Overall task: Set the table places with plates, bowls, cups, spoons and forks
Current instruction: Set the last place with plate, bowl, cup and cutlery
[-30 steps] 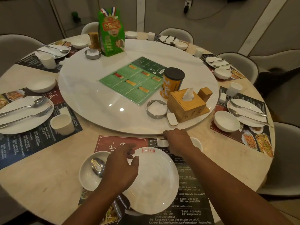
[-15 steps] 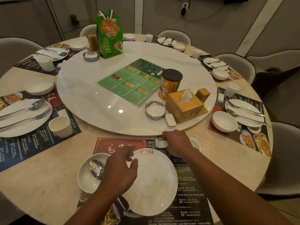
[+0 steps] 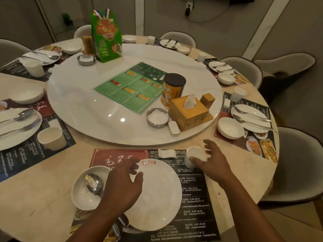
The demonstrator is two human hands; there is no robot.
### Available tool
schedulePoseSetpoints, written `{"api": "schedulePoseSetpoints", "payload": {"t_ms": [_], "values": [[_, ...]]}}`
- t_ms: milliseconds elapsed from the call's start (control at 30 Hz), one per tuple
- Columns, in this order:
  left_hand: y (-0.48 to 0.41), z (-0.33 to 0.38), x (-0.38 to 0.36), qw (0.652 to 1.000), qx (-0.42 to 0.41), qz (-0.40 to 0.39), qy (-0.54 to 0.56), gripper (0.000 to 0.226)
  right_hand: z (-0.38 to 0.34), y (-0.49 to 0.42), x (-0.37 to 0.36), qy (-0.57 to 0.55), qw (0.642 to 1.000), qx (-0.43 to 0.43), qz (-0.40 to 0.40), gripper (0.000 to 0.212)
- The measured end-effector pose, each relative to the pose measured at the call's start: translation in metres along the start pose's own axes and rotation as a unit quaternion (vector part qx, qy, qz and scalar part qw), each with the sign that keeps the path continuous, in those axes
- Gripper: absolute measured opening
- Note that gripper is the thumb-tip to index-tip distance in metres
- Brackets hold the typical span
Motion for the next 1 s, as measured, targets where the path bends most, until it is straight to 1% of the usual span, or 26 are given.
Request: {"api": "schedulePoseSetpoints", "payload": {"t_ms": [67, 100, 167, 300, 367, 633, 800, 1000], "values": [[0.004, 0.004, -0.005, 1.0, -0.007, -0.004, -0.004, 0.041, 0.017, 0.009, -0.013, -0.041, 0.999, -0.03, -0.018, 0.106], [0.006, 0.006, -0.008, 1.0, -0.012, -0.007, -0.008, 0.042, 0.021, 0.012, -0.02, -0.052, 0.998, -0.038, -0.015, 0.107], [0.01, 0.008, -0.012, 1.0, -0.018, -0.015, -0.018, 0.042, 0.024, 0.015, -0.028, -0.056, 0.998, -0.039, 0.013, 0.101], [0.018, 0.009, -0.012, 1.0, -0.015, -0.014, -0.019, 0.041, 0.024, 0.019, -0.034, -0.044, 0.995, -0.044, 0.073, 0.076], [0.022, 0.008, -0.011, 1.0, -0.008, -0.014, -0.021, 0.042, 0.025, 0.021, -0.036, -0.05, 0.994, -0.046, 0.084, 0.072], [0.023, 0.005, 0.004, 1.0, -0.01, -0.002, -0.024, 0.043, 0.021, 0.026, -0.037, -0.053, 0.993, -0.038, 0.095, 0.073], [0.022, -0.005, 0.016, 0.999, 0.0, 0.017, -0.032, 0.044, 0.021, 0.027, -0.037, -0.044, 0.994, -0.04, 0.087, 0.074], [0.023, -0.013, 0.039, 0.999, 0.007, 0.041, -0.015, 0.04, 0.021, 0.038, -0.04, -0.038, 0.995, -0.051, 0.071, 0.077]]}}
Point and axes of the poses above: each hand's wrist, its own y-axis away from the middle knuckle, its own x-axis out of the back of the hand, z = x × y, the point moved 10 cm from there along -y, towards the middle knuckle, and after that the axes turned 5 degrees about y, right-handed, at the moved point
